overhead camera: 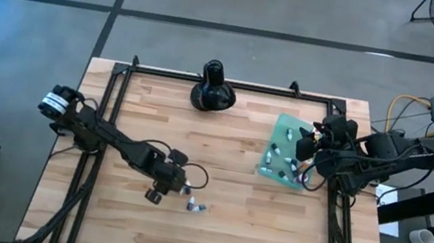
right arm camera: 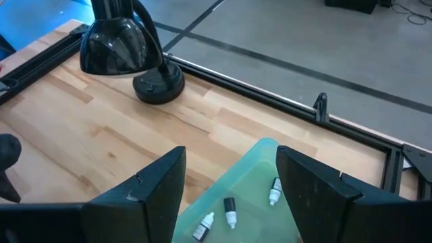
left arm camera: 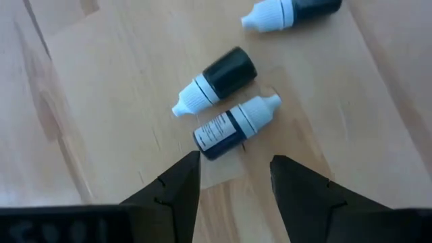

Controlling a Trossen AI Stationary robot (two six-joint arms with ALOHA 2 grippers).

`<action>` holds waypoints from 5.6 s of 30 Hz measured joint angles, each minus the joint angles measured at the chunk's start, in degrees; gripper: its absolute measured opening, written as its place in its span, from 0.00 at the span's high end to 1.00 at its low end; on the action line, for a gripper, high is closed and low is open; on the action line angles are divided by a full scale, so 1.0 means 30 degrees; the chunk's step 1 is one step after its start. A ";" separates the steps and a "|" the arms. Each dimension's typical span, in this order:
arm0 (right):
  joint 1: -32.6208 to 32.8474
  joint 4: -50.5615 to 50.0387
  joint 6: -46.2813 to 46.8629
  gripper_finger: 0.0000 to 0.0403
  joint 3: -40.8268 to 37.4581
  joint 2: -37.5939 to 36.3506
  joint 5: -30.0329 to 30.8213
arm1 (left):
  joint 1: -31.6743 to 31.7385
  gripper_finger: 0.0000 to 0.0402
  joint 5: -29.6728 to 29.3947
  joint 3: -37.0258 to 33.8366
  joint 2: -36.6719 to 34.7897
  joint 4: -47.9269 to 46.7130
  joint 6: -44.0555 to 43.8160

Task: Pick & Place food coloring
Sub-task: Put the small red food coloring bottle into the green bin, then put the small black food coloring bottle into the green bin

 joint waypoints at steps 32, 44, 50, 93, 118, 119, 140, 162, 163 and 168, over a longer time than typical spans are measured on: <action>-0.0044 -0.0044 0.0211 0.44 -0.0029 -0.0015 0.0029 | 0.0156 0.77 0.1502 -0.0080 0.1268 0.1668 0.0698; -0.0044 -0.0047 0.0204 0.44 0.0100 -0.0207 0.0022 | 0.2380 0.90 0.1589 0.2765 -0.1099 -0.1120 -0.1867; -0.0044 0.0022 0.0218 0.44 0.0175 -0.0514 0.0036 | 0.5025 0.87 0.1005 0.4574 -0.0434 0.3517 0.3441; 0.0000 0.0006 0.0088 0.44 -0.0021 -0.0521 -0.1337 | 0.5348 0.67 0.4895 0.7703 0.1103 -0.4858 0.5164; -0.0005 0.0189 0.1211 0.44 -0.0117 -0.0478 -0.1982 | 0.1285 0.67 0.2530 0.0707 0.1553 0.3117 0.7193; -0.0001 0.0189 0.1217 0.44 -0.0117 -0.0414 -0.1985 | 0.1346 0.67 0.2538 0.0707 0.1792 0.3304 0.7202; 0.0161 0.0198 0.1855 0.44 0.0426 0.0594 -0.1360 | 0.4571 0.93 0.3272 0.6453 0.4852 0.2711 0.5809; 0.0219 0.0189 0.2211 0.44 0.1326 0.0051 -0.1076 | 0.7342 0.84 0.4485 2.7778 1.7690 -0.0217 0.4496; 0.0219 0.0192 0.2221 0.44 0.1326 0.0051 -0.1193 | 0.7376 0.83 0.4404 2.7936 1.8000 -0.0306 0.4360; 0.0219 0.0197 0.2384 0.44 0.1326 0.0051 -0.1509 | 0.7432 0.82 0.3533 2.7670 1.8397 -0.0358 0.3707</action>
